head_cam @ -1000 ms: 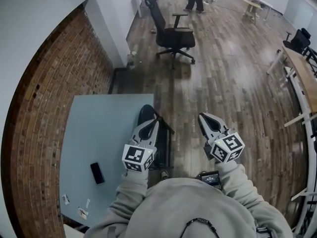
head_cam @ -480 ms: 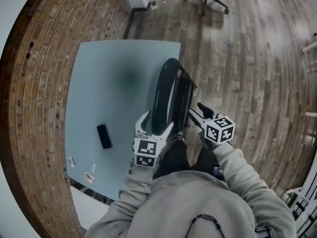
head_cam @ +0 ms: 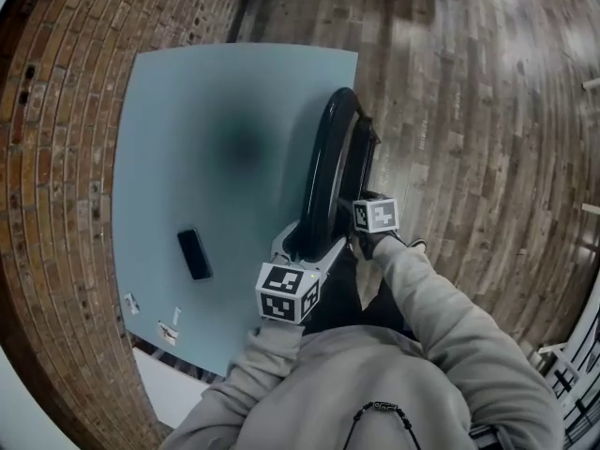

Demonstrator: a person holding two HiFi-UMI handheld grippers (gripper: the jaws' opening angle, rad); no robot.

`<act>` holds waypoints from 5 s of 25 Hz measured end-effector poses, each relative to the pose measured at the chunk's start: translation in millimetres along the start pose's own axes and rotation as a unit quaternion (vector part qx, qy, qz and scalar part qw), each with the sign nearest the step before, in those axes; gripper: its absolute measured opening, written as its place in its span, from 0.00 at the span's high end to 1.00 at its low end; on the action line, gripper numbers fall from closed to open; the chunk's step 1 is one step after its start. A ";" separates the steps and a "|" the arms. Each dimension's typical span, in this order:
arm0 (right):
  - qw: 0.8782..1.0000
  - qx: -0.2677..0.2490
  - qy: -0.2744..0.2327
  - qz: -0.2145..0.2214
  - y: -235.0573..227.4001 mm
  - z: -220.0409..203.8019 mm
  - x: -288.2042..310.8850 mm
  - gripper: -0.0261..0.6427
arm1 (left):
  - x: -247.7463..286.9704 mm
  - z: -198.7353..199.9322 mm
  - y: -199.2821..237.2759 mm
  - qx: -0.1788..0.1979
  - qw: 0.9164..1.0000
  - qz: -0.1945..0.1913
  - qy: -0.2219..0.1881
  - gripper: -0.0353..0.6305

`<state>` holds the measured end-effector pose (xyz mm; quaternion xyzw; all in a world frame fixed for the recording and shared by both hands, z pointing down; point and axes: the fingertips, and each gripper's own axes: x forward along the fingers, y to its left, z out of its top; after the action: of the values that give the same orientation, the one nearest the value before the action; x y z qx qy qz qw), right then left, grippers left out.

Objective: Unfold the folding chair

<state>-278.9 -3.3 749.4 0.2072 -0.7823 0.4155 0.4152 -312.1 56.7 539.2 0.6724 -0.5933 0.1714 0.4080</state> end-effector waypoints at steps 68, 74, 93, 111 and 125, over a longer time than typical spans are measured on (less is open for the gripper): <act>0.815 0.180 -0.078 0.545 -575.4 -256.5 -43.2 0.74 | 226.1 -118.8 -142.5 -0.140 0.990 0.003 -0.008 0.84; 0.822 0.216 -0.107 0.516 -609.5 -288.2 -17.7 0.70 | 249.5 -142.5 -115.7 -0.156 0.987 -0.027 -0.006 0.83; 0.961 0.157 -0.198 0.115 -625.5 -311.3 -115.8 0.50 | 220.7 -117.0 -118.0 0.027 0.999 -0.013 0.019 0.36; 0.937 -0.048 -0.346 -0.029 -235.7 -69.0 -425.0 0.67 | 18.5 78.1 -157.9 0.146 0.962 -0.177 -0.150 0.77; 0.884 -0.118 -0.440 -0.103 -54.0 -2.5 -528.9 0.95 | -89.8 141.4 -189.3 0.212 0.916 -0.236 -0.246 0.94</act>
<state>59.6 -42.9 341.4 0.3972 -0.9023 0.1411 0.0906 -191.8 2.5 323.7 0.8847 -0.4485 0.0210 0.1256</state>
